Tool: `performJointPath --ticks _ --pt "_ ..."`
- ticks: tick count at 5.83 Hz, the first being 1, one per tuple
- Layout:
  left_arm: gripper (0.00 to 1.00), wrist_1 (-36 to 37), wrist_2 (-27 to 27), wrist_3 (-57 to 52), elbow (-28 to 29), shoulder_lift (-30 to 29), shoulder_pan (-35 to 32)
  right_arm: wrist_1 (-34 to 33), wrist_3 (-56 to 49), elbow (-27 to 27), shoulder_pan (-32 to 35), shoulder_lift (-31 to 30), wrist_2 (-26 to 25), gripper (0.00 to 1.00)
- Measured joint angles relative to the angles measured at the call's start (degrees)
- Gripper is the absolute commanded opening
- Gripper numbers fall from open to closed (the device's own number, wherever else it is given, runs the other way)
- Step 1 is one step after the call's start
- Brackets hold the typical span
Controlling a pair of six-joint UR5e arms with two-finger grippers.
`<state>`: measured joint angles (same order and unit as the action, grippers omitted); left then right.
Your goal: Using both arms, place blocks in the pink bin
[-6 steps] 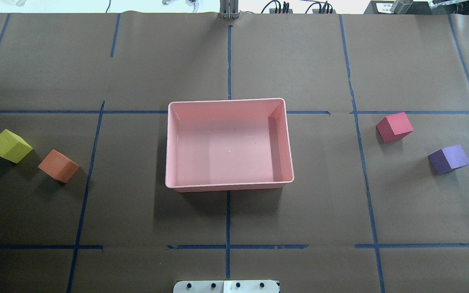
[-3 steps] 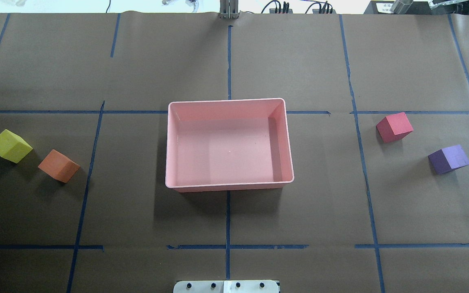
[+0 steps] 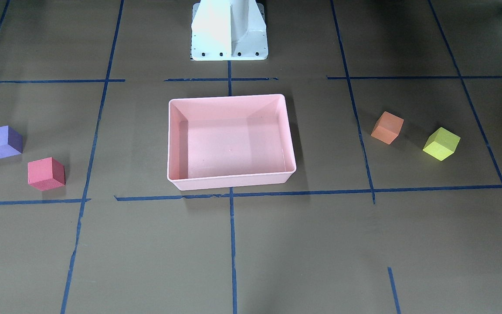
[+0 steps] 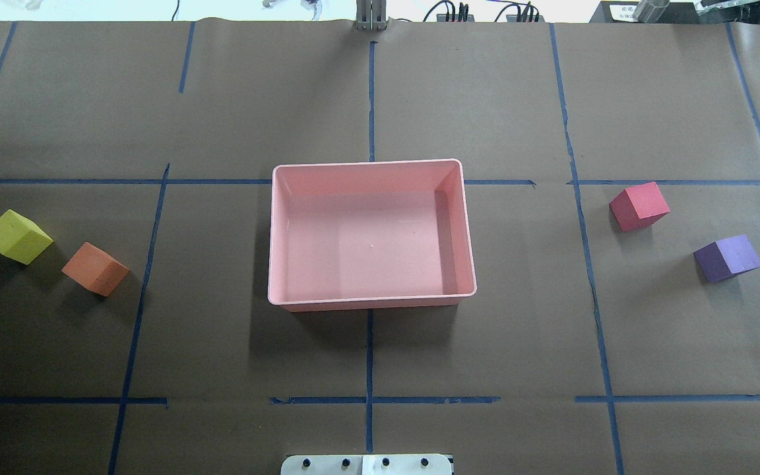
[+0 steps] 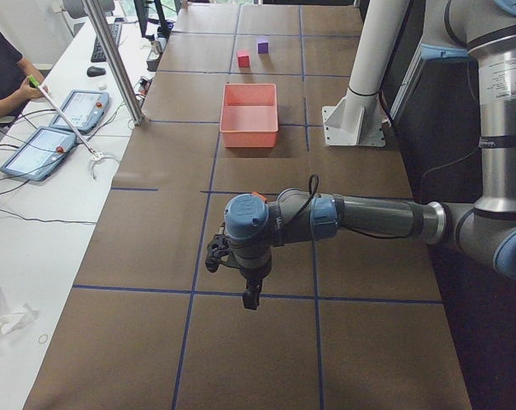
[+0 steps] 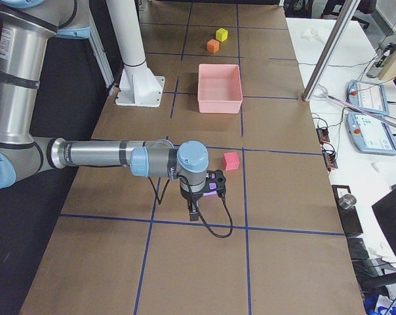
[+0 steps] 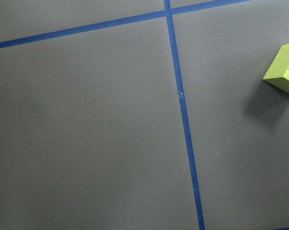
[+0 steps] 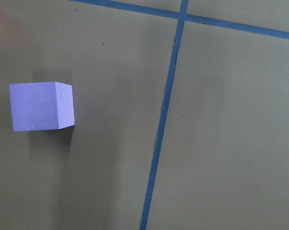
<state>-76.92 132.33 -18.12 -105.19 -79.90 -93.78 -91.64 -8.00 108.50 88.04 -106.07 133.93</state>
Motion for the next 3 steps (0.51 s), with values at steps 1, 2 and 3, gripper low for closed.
performJointPath --ticks 1,2,3 --pt "1.00 0.0 0.0 0.0 -0.2 0.0 0.0 1.2 0.1 -0.1 0.0 -0.1 0.0 1.00" --pt "1.00 0.0 0.0 0.1 -0.4 -0.1 0.1 1.7 0.2 -0.1 -0.9 -0.1 0.2 1.00" --pt "1.00 0.0 0.0 0.0 -0.6 -0.1 0.1 1.8 0.5 0.0 -3.2 0.7 0.6 1.00"
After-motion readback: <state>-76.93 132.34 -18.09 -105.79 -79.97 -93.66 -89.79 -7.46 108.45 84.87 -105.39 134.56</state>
